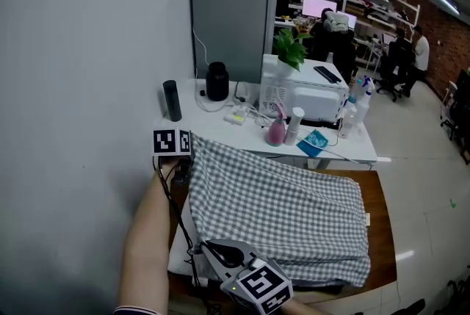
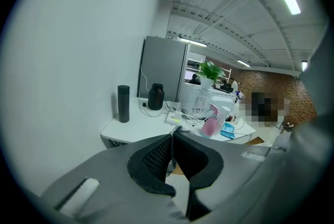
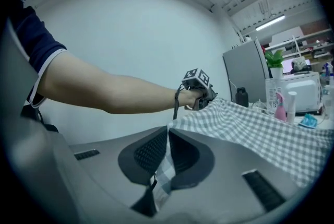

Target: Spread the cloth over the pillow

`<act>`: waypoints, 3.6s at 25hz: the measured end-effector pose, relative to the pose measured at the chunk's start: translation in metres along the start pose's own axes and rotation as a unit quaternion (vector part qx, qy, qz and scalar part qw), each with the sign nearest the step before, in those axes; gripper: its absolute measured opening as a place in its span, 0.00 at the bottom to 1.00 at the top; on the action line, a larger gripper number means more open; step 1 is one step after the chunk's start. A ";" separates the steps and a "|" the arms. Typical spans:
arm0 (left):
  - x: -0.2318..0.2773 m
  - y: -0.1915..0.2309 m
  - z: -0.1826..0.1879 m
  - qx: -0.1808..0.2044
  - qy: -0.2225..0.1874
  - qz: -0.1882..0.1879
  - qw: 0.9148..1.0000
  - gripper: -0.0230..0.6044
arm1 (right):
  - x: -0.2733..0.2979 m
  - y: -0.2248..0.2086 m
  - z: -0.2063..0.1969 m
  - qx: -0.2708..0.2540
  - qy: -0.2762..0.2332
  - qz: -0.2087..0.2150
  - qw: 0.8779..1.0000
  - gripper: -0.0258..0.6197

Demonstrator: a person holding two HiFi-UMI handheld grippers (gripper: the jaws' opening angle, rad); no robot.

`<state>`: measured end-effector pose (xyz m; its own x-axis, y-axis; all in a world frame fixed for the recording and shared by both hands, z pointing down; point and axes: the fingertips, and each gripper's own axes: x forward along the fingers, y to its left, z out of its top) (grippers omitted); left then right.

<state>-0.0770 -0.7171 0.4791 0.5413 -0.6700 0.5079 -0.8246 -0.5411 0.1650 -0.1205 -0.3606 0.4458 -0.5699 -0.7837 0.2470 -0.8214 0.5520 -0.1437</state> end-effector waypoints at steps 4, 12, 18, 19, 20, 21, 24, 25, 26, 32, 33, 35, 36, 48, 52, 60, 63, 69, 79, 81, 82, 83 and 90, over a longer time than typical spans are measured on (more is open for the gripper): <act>0.007 0.012 -0.025 -0.004 0.014 0.002 1.000 0.05 | 0.015 0.003 -0.026 0.014 0.024 0.003 1.000 0.07; 0.020 0.030 -0.080 -0.006 0.055 0.014 0.998 0.06 | 0.037 0.006 -0.077 0.018 0.081 0.001 0.997 0.07; 0.016 0.045 -0.098 -0.019 0.059 0.022 0.998 0.09 | 0.047 0.008 -0.102 0.009 0.116 -0.008 0.993 0.08; 0.015 0.047 -0.100 -0.021 0.059 0.024 0.998 0.09 | 0.049 0.009 -0.106 0.007 0.123 -0.010 0.992 0.09; 0.013 0.050 -0.101 -0.022 0.058 0.026 0.998 0.11 | 0.050 0.010 -0.110 0.006 0.130 -0.010 0.991 0.09; 0.011 0.054 -0.102 -0.024 0.055 0.028 0.998 0.11 | 0.051 0.013 -0.114 0.005 0.136 -0.007 0.991 0.11; 0.003 0.067 -0.103 -0.029 0.048 0.043 0.997 0.13 | 0.055 0.024 -0.117 0.009 0.137 0.008 0.990 0.30; -0.002 0.073 -0.102 -0.033 0.043 0.053 0.997 0.13 | 0.055 0.027 -0.115 0.006 0.135 0.010 0.991 0.30; -0.007 0.081 -0.101 -0.038 0.036 0.063 0.997 0.13 | 0.054 0.029 -0.113 0.002 0.132 0.010 0.991 0.30; -0.031 0.091 -0.111 -0.052 0.023 0.054 0.997 0.13 | 0.050 0.032 -0.096 -0.007 0.109 0.008 0.994 0.30; -0.034 0.089 -0.116 -0.055 0.022 0.047 0.997 0.13 | 0.049 0.032 -0.093 -0.008 0.106 0.008 0.994 0.30; -0.039 0.082 -0.127 -0.063 0.019 0.033 0.997 0.13 | 0.045 0.035 -0.087 -0.011 0.099 0.009 0.995 0.30; -0.042 0.078 -0.132 -0.066 0.017 0.027 0.997 0.13 | 0.043 0.037 -0.084 -0.013 0.096 0.011 0.995 0.30; -0.112 0.020 -0.169 -0.040 0.005 0.018 0.999 0.10 | 0.002 -0.004 -0.051 0.009 0.042 -0.034 0.999 0.22; -0.149 -0.008 -0.189 -0.001 0.006 0.037 0.999 0.10 | -0.030 -0.023 -0.030 0.016 0.009 -0.061 0.998 0.11; -0.195 -0.040 -0.255 -0.010 0.014 0.069 0.997 0.10 | -0.082 -0.034 -0.021 0.022 -0.021 -0.078 0.996 0.09; -0.211 -0.045 -0.278 -0.017 0.014 0.089 0.996 0.10 | -0.094 -0.038 -0.025 0.023 -0.020 -0.084 0.996 0.06; -0.228 -0.049 -0.317 0.001 0.024 0.123 0.992 0.10 | -0.102 -0.051 -0.031 0.028 -0.012 -0.097 0.995 0.04; -0.199 -0.081 -0.323 0.050 -0.001 0.114 0.992 0.37 | -0.102 -0.057 -0.019 0.021 -0.021 -0.105 0.994 0.04; -0.197 -0.086 -0.325 0.056 0.001 0.101 0.993 0.37 | -0.104 -0.062 -0.019 0.024 -0.023 -0.110 0.993 0.04; -0.195 -0.087 -0.325 0.058 -0.002 0.095 0.994 0.37 | -0.105 -0.064 -0.019 0.026 -0.023 -0.112 0.993 0.04; -0.194 -0.089 -0.324 0.060 -0.006 0.088 0.994 0.37 | -0.104 -0.066 -0.020 0.029 -0.022 -0.113 0.993 0.04; -0.174 -0.108 -0.296 0.081 -0.023 0.069 0.994 0.40 | -0.103 -0.068 -0.020 0.034 -0.021 -0.114 0.993 0.04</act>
<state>-0.1308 -0.3920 0.6234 0.4353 -0.7636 0.4769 -0.8561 -0.5149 -0.0430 -0.0055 -0.3114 0.4493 -0.3679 -0.8980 0.2414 -0.9283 0.3393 -0.1522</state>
